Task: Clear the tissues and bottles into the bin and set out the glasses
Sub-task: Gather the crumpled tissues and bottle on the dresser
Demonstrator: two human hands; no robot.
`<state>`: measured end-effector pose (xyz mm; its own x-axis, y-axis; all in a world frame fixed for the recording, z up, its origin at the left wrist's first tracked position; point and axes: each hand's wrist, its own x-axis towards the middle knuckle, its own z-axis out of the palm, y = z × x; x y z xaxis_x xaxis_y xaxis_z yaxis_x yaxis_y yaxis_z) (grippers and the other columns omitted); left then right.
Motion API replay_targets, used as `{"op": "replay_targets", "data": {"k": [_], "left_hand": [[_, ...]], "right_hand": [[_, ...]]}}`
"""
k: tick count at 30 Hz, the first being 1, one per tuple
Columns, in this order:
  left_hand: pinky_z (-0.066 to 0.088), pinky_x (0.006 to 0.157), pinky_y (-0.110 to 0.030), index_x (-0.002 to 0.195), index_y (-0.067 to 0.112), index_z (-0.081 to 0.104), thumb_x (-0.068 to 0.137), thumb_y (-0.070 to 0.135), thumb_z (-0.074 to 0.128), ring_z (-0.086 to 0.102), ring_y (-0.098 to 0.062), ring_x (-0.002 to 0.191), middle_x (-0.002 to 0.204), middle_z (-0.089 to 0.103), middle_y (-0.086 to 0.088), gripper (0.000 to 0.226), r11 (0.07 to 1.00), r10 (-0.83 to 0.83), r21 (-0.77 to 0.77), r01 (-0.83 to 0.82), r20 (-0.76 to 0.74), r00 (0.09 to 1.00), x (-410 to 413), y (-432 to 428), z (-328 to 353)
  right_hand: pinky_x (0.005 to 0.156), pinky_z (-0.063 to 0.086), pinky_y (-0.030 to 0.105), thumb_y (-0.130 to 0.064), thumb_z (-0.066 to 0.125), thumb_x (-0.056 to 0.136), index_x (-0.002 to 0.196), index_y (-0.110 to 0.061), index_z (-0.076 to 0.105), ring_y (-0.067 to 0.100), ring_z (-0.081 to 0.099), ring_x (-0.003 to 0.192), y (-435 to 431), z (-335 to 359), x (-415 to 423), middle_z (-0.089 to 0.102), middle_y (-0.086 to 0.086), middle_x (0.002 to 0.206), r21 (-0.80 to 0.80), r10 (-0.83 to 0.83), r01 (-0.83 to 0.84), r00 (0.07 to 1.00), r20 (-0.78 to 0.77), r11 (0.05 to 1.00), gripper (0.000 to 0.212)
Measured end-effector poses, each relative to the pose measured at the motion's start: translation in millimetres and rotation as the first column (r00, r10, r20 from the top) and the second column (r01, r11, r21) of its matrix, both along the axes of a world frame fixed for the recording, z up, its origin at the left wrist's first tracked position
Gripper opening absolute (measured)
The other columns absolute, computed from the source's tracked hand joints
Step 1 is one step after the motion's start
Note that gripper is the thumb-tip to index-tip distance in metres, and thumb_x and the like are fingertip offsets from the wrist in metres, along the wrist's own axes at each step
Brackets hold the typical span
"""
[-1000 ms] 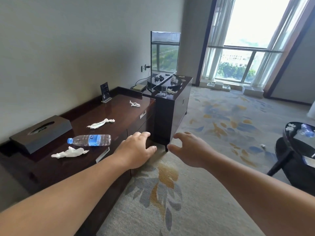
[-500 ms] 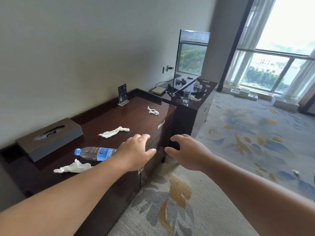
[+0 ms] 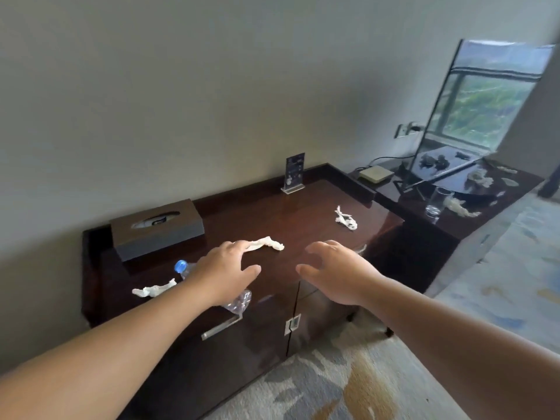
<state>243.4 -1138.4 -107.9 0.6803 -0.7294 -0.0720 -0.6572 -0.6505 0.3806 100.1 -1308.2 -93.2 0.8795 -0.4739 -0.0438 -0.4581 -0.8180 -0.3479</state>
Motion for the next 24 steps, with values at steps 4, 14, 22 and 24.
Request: {"op": "replay_targets", "data": {"k": [4, 14, 22, 24], "left_hand": [[0.039, 0.103, -0.043, 0.142, 0.025, 0.037, 0.091, 0.048, 0.049, 0.045, -0.022, 0.127, 0.140, 0.046, -0.003, 0.058, 0.990, 0.133, 0.039, -0.132, -0.009, 0.991, 28.0, 12.3, -9.9], [0.039, 0.104, -0.042, 0.145, 0.024, 0.032, 0.092, 0.051, 0.047, 0.041, -0.022, 0.132, 0.147, 0.040, -0.003, 0.062, 0.936, 0.339, 0.105, -0.335, -0.023, 0.940, 123.1, 52.0, -45.6], [0.039, 0.103, -0.044, 0.145, 0.023, 0.031, 0.092, 0.049, 0.047, 0.042, -0.023, 0.130, 0.144, 0.041, -0.004, 0.061, 0.907, 0.405, 0.165, -0.387, -0.094, 0.910, 165.5, 56.8, -79.4], [0.040, 0.103, -0.044, 0.145, 0.023, 0.031, 0.092, 0.047, 0.048, 0.042, -0.022, 0.130, 0.144, 0.042, -0.003, 0.061, 0.899, 0.423, 0.174, -0.402, -0.111, 0.899, 169.7, 57.9, -88.0]], "right_hand": [[0.090, 0.043, 0.031, -0.062, 0.046, 0.087, 0.137, -0.028, 0.046, 0.019, 0.053, 0.119, -6.8, -15.1, 45.6, 0.047, -0.004, 0.137, 0.028, 0.116, -0.115, 0.993, -0.019, 0.993, 0.061], [0.098, 0.044, 0.038, -0.063, 0.045, 0.087, 0.140, -0.030, 0.043, 0.021, 0.050, 0.124, 6.1, -45.0, 166.5, 0.043, -0.005, 0.144, 0.065, 0.302, -0.296, 0.948, -0.099, 0.953, 0.062], [0.096, 0.044, 0.036, -0.062, 0.044, 0.088, 0.138, -0.030, 0.044, 0.019, 0.050, 0.123, -5.1, -65.4, 226.1, 0.045, -0.005, 0.142, 0.102, 0.361, -0.348, 0.919, -0.161, 0.932, 0.059], [0.091, 0.042, 0.031, -0.063, 0.044, 0.089, 0.140, -0.029, 0.042, 0.019, 0.049, 0.124, -8.3, -74.6, 237.2, 0.043, -0.005, 0.144, 0.113, 0.378, -0.363, 0.910, -0.169, 0.925, 0.061]]}}
